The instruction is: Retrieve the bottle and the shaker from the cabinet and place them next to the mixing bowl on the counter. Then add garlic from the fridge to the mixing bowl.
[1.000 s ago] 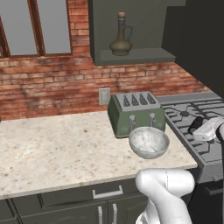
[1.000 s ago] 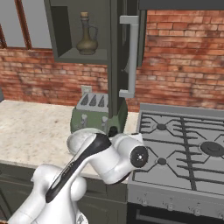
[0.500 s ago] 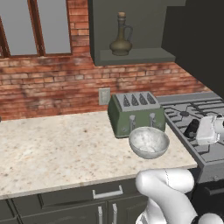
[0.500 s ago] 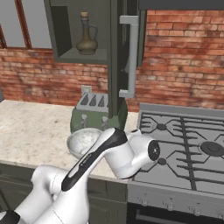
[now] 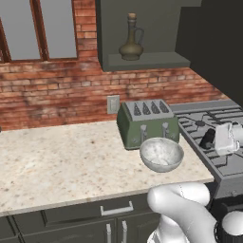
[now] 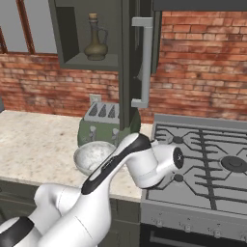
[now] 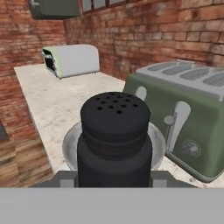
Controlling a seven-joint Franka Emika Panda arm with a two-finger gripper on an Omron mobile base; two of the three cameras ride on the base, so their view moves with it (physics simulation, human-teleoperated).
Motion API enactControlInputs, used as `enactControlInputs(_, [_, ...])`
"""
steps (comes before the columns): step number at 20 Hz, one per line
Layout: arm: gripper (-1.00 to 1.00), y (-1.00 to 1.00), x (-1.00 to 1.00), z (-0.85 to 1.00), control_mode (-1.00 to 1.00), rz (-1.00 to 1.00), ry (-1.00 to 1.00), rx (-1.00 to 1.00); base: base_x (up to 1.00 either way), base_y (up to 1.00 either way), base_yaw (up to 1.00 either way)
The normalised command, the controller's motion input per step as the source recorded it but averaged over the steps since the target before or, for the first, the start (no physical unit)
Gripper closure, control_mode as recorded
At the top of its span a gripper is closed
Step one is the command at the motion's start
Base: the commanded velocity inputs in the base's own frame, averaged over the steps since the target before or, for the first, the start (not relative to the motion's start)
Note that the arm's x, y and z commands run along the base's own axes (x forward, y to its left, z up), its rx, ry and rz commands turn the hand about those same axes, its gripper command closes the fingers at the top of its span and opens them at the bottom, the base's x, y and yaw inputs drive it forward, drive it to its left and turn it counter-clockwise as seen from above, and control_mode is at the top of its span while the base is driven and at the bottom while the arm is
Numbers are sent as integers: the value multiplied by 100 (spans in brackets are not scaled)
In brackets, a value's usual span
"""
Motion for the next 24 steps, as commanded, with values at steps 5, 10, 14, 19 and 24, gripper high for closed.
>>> enactControlInputs(5, [100, 0, 38, -45, -100, 0, 9, 0, 0, 0, 0])
enactControlInputs(10, [100, 0, 36, -47, -100, -1, 8, 0, 0, 0, 0])
enactControlInputs(14, [100, 0, 39, -40, -100, 0, 9, 0, 0, 0, 0])
enactControlInputs(19, [100, -3, 35, -31, -100, 0, 11, 0, 0, 0, 0])
enactControlInputs(24, [100, -18, 14, -2, -100, 3, 5, 0, 0, 0, 0])
